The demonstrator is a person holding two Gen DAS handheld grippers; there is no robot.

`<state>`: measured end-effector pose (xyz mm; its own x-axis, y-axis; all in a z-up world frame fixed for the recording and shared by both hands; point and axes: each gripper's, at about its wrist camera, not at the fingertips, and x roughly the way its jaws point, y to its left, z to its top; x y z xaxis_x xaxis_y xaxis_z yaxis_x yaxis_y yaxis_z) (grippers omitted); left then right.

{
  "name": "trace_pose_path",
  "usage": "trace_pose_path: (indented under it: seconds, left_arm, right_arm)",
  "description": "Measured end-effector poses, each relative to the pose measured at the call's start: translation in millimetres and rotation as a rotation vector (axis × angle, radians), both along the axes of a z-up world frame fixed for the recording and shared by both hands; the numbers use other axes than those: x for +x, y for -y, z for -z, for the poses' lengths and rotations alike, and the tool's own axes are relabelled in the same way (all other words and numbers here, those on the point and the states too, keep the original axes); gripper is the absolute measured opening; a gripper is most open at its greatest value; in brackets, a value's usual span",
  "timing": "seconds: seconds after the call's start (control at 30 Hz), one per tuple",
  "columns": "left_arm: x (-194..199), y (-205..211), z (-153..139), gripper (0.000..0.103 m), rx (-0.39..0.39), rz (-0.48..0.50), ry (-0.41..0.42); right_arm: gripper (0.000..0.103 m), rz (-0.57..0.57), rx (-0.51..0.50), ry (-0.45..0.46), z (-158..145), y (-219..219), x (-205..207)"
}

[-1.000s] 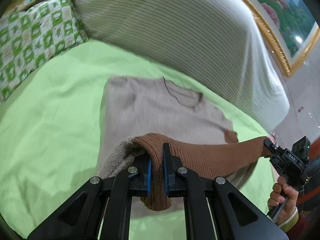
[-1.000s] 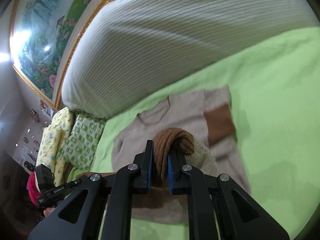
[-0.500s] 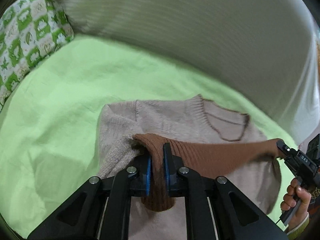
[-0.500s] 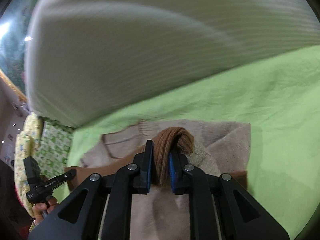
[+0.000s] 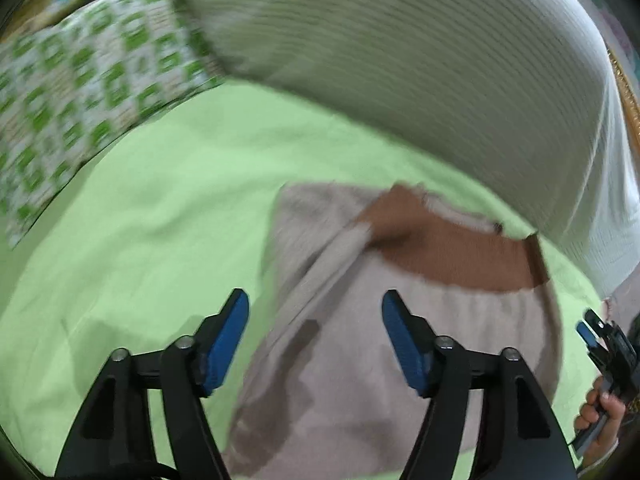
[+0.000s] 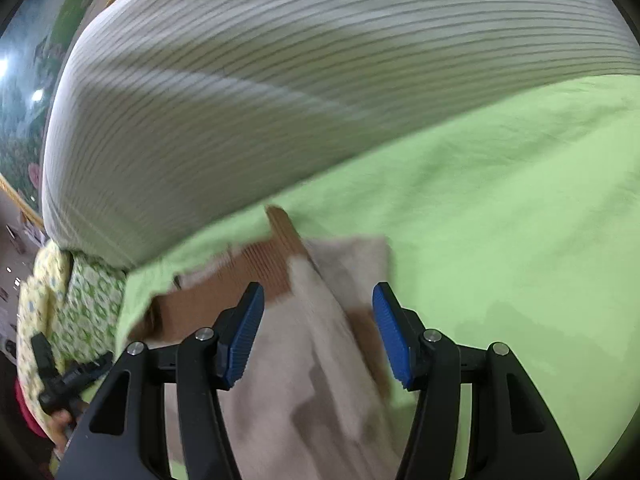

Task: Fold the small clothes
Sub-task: 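Lift the hem with the left gripper and fold it toward the collar, then release the hem from the left gripper onto the sweater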

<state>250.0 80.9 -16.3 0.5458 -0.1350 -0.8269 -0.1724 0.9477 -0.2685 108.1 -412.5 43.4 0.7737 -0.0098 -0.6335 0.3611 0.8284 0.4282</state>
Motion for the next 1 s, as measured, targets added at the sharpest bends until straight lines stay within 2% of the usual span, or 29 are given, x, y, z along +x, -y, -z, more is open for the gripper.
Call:
trace_pose_path:
  seconds: [0.2, 0.3, 0.43, 0.47, 0.5, 0.53, 0.57, 0.6, 0.63, 0.73, 0.83, 0.9, 1.0]
  left_arm:
    - [-63, -16, 31, 0.071, 0.014, -0.031, -0.099]
    - [-78, -18, 45, 0.071, -0.01, -0.033, -0.135]
    - [-86, -15, 53, 0.07, 0.03, -0.04, -0.129]
    - [-86, -14, 55, 0.066, 0.034, -0.036, -0.12]
    - [-84, -13, 56, 0.063, 0.039, -0.025, -0.119]
    - [-83, -11, 59, 0.051, 0.038, -0.008, -0.122]
    - [-80, -9, 62, 0.035, 0.036, 0.011, -0.134]
    - [-78, -7, 65, 0.025, 0.037, 0.023, -0.145]
    - [-74, -4, 65, 0.013, 0.031, 0.031, -0.146]
    - [-77, -6, 52, 0.008, 0.03, 0.048, -0.111]
    - [-82, -17, 32, 0.007, 0.004, 0.057, -0.06]
    - [-82, -23, 28, 0.007, -0.003, 0.07, -0.053]
    - [-81, -27, 37, 0.007, 0.02, 0.092, -0.076]
  right_arm:
    - [0.058, -0.032, -0.032, -0.092, 31, -27, -50]
    - [0.058, -0.047, -0.025, -0.12, 44, -36, -58]
    - [0.058, -0.052, -0.035, -0.139, 57, -43, -60]
    - [0.056, -0.056, -0.033, -0.14, 59, -44, -60]
    - [0.047, -0.06, -0.028, -0.143, 61, -44, -60]
    - [0.041, -0.059, -0.026, -0.154, 64, -44, -59]
    - [0.028, -0.057, -0.027, -0.163, 65, -44, -59]
    - [0.012, -0.057, -0.021, -0.169, 67, -42, -60]
    - [0.01, -0.058, -0.013, -0.168, 67, -41, -60]
    - [0.007, -0.091, 0.029, -0.122, 55, -36, -66]
    - [0.006, -0.136, 0.041, -0.038, 25, -26, -80]
    - [0.006, -0.174, 0.047, -0.014, 14, -17, -87]
    - [0.006, -0.243, -0.005, -0.097, 20, -12, -90]
